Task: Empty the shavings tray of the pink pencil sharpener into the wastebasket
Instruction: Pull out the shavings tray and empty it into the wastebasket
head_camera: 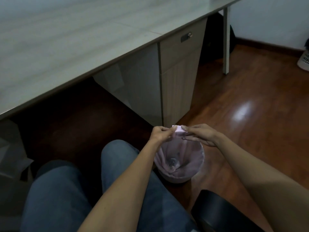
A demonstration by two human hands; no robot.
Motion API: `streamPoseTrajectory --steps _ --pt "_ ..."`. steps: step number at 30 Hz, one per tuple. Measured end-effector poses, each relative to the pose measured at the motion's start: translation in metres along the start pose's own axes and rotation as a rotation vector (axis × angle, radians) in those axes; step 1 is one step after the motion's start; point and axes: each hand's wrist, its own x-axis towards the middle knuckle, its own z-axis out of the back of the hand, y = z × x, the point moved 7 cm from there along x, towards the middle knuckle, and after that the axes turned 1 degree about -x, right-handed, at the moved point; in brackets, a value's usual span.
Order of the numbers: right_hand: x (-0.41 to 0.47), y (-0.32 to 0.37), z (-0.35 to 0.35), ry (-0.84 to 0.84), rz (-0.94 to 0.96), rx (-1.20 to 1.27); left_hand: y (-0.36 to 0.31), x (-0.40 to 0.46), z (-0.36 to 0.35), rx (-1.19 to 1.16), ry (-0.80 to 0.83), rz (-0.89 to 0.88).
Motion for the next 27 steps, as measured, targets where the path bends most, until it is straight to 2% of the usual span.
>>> streamPoseTrajectory --steps 5,20,23,27 --pt "0.010 0.002 -0.003 -0.035 -0.079 0.041 -0.006 0.009 0.005 0.034 -0.078 0.076" --pt "0.019 0.028 -0.012 -0.083 -0.166 -0.106 -0.030 0.010 0.010 0.097 -0.012 0.118" --pt "0.014 0.035 -0.013 -0.070 -0.128 -0.066 -0.034 0.009 0.008 0.040 0.045 0.085" --pt "0.003 0.054 -0.019 0.004 -0.012 0.029 -0.050 0.001 0.015 0.068 0.111 -0.055"
